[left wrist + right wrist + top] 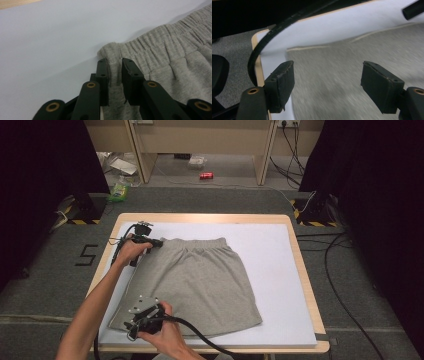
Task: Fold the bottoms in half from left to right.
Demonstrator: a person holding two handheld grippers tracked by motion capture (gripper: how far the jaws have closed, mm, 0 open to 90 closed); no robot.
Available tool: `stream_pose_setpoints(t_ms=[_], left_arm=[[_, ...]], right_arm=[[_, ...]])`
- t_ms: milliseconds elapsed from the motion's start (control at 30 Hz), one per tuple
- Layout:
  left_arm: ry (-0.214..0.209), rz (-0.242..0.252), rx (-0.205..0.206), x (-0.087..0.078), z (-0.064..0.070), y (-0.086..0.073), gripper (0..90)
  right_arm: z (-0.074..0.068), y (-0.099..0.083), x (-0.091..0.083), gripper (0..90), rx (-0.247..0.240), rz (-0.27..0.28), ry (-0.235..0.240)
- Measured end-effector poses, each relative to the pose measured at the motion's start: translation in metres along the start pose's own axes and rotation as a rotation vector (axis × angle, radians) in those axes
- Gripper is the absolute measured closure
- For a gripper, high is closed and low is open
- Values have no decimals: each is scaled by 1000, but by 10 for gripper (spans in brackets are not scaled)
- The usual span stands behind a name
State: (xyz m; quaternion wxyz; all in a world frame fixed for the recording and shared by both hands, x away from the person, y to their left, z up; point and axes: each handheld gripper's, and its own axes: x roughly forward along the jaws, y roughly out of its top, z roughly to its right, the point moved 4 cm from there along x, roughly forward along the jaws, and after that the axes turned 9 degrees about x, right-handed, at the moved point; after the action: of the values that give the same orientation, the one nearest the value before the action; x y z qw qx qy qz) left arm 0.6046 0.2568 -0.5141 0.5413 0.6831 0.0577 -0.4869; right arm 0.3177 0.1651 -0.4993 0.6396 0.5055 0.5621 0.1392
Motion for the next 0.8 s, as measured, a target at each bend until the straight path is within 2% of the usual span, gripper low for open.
stream_pose_setpoints(t_ms=[167, 300, 467, 567, 600, 800], left_arm=[[-8, 5, -3, 0, -1, 0, 756], [-12, 6, 2, 0, -1, -1, 756], [-20, 14, 4, 0, -2, -1, 755], [-27, 19, -3, 0, -3, -2, 755], [-27, 20, -3, 0, -3, -2, 755], [-23, 20, -2, 0, -2, -2, 755]], right_arm=[[-12, 1, 15, 307, -17, -3, 13], [-20, -1, 26, 348, -29, -28, 17], [-28, -3, 39, 366, -23, -53, 20], [-32, -3, 45, 403, -36, -66, -2], [-33, -3, 50, 439, -40, -77, -2], [-35, -4, 53, 490, -63, -111, -18]])
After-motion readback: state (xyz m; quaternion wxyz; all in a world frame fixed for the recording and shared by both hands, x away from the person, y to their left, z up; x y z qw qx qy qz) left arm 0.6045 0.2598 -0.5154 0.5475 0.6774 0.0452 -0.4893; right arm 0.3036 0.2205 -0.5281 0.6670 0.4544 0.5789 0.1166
